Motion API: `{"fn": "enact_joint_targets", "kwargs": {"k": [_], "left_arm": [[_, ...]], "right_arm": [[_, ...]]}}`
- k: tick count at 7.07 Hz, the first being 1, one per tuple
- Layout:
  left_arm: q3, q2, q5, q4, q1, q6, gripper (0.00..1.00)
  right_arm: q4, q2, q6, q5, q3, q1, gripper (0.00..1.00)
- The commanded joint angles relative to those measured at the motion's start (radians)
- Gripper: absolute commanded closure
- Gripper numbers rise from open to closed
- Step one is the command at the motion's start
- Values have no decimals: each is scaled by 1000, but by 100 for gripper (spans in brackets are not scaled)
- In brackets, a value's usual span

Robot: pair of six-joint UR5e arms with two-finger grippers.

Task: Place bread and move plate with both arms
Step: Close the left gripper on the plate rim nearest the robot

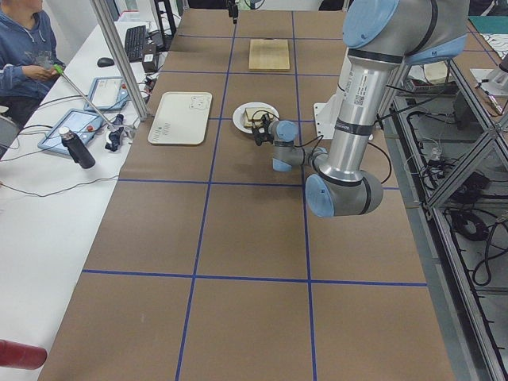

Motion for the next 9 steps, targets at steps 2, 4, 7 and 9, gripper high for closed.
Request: {"fn": "enact_joint_targets", "kwargs": {"k": [2,4,7,9], "left_arm": [[15,-8,5,0,7,0,49],[20,-10,3,0,7,-2,74],[8,-10,3,-2,7,-2,100],[1,-13,37,-61,6,-5,100]], "right_arm": [[0,-2,0,0,1,-3,0],[0,-4,0,0,1,-4,0],[0,-4,0,0,-1,-4,0],[0,-4,0,3,2,-4,0]]}}
